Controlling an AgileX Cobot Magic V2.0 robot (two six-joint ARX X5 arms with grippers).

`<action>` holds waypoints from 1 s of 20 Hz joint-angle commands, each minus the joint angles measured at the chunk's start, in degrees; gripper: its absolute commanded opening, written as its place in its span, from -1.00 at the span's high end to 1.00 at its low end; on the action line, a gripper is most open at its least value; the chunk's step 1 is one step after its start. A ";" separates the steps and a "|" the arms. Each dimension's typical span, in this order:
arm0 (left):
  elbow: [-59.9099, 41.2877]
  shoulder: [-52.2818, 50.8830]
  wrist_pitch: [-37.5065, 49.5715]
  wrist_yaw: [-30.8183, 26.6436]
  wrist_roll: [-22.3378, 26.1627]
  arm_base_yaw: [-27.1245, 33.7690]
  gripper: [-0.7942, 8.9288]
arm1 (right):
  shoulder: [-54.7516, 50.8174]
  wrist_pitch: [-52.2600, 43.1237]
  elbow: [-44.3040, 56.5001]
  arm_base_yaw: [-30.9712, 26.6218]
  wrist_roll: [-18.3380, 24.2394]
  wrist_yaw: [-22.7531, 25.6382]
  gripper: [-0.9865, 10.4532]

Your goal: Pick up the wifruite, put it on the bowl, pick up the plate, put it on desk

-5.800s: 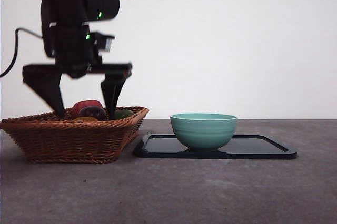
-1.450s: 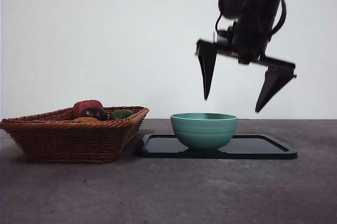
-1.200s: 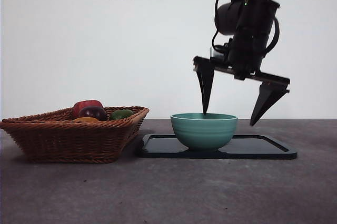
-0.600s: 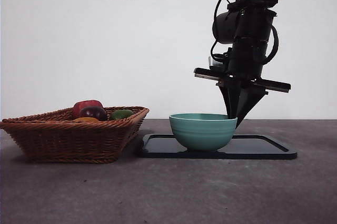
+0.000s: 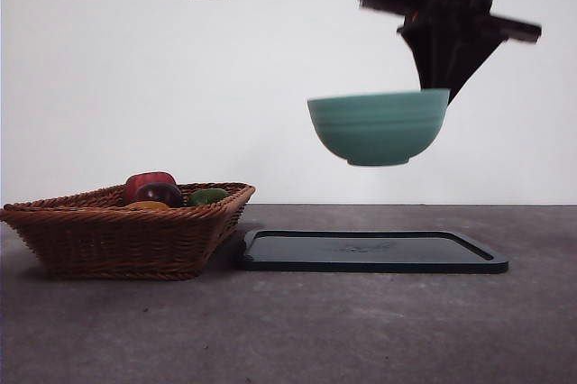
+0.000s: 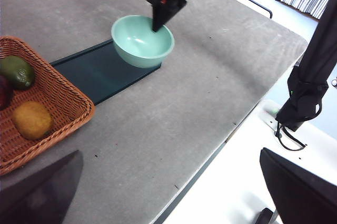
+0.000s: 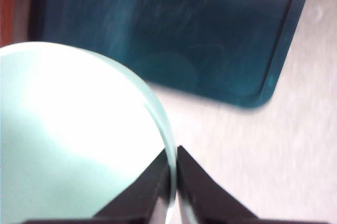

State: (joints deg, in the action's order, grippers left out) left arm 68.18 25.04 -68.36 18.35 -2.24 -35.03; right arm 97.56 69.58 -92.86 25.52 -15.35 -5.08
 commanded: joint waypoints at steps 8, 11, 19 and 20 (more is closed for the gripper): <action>0.52 0.11 0.61 0.15 0.04 -0.35 -0.45 | -14.21 -3.76 20.37 8.31 0.61 -2.43 0.81; 0.55 0.11 0.63 0.15 0.04 -0.35 -0.45 | -14.47 -8.52 26.86 9.22 -0.79 -2.82 0.81; 0.55 0.11 0.63 0.15 0.07 -0.35 -0.45 | -13.86 -22.21 37.05 9.22 -5.31 -3.04 0.81; 0.55 0.11 0.63 0.15 0.04 -0.35 -0.45 | -13.49 -22.16 37.31 9.22 -5.27 -3.08 0.81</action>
State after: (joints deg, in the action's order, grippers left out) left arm 68.18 25.04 -68.36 18.35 -2.24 -35.00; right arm 82.94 47.70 -55.13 34.30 -19.79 -7.94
